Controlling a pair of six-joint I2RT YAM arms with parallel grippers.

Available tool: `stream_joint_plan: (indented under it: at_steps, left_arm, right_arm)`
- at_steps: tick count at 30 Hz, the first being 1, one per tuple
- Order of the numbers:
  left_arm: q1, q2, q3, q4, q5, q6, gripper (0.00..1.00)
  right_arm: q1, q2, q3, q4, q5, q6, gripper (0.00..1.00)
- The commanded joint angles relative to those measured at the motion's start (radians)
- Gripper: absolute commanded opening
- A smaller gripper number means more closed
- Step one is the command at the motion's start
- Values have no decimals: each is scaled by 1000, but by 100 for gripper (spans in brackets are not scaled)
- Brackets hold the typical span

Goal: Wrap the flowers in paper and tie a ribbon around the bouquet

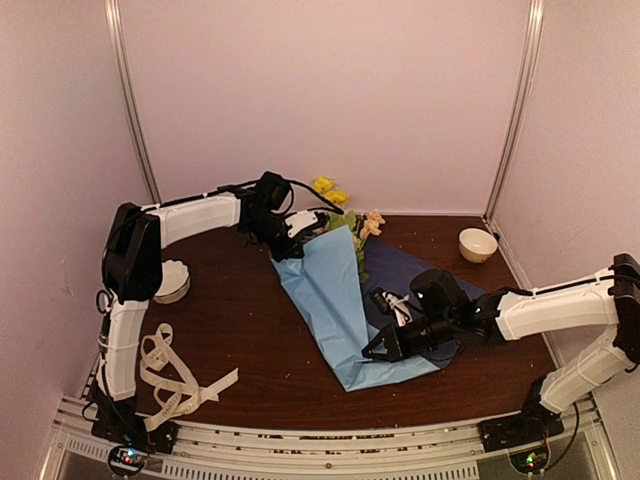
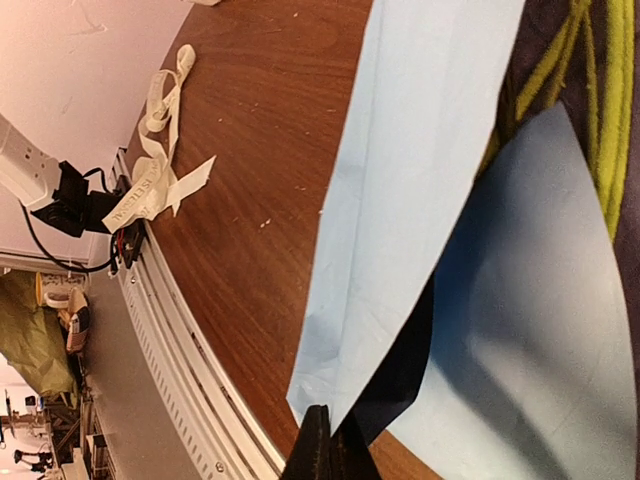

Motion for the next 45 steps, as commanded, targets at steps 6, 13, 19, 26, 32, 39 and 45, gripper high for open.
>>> stream_joint_plan:
  at_steps: [6, 13, 19, 26, 32, 39, 45]
  left_arm:
    - [2, -3, 53, 86, -220, 13, 0]
    - [-36, 82, 85, 58, -350, 26, 0]
    - [-37, 118, 167, 51, -485, -11, 0]
    - [-31, 29, 235, -28, -446, -99, 65]
    - [32, -160, 53, 1, -214, -244, 88]
    - [76, -295, -382, 283, 19, -458, 86]
    - [96, -205, -444, 385, 80, -575, 87]
  right_arm:
    - [25, -30, 4, -185, -42, -46, 0]
    - [-32, 58, -93, -50, 31, -5, 0]
    - [-35, 167, -109, -12, 41, -19, 0]
    - [-36, 173, -84, -26, 49, -22, 0]
    - [-36, 167, -68, -48, 54, -38, 0]
    - [-37, 171, -60, -42, 50, -44, 0]
    - [-36, 172, -61, -32, 46, -49, 0]
